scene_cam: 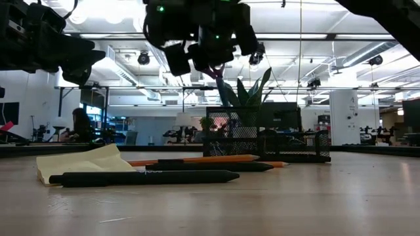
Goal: Pick and place office supplies into organizer
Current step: Put the violet scissors into the black organizer, then put the yellow pad into the black organizer
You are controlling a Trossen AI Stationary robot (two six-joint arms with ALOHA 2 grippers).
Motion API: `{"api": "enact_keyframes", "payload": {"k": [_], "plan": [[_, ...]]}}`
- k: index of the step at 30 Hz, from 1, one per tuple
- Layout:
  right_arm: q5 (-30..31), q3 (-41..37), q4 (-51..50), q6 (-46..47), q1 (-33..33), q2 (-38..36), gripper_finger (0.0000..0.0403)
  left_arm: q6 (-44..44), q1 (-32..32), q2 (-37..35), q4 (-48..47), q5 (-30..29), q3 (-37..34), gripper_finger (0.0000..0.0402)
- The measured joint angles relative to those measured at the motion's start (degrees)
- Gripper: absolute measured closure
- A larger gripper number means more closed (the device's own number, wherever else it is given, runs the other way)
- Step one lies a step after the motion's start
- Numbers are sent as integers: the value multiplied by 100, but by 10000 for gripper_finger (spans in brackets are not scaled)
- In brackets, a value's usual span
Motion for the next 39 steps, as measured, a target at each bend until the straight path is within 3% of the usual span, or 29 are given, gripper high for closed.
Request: {"api": "enact_keyframes", "payload": {"k": [9, 14, 21, 27, 35, 39], "plan": [[-225, -137, -19, -856, 307, 336, 335, 0, -1, -7, 0, -1, 0, 261], [-219, -184, -37, -714, 510, 336, 330, 0, 1, -7, 1, -1, 0, 261], [-354, -173, -6, -427, 711, 333, 290, 0, -1, -4, 0, -1, 0, 261], [-756, -169, -18, -411, 897, 331, 264, 0, 1, -4, 0, -1, 0, 261], [-792, -24, -20, -165, 1163, 47, 257, 1, 1, -4, 2, -1, 0, 261], [-2191, 150, -15, -55, 1231, -220, 257, 2, 1, -4, 0, 1, 0, 261]]}}
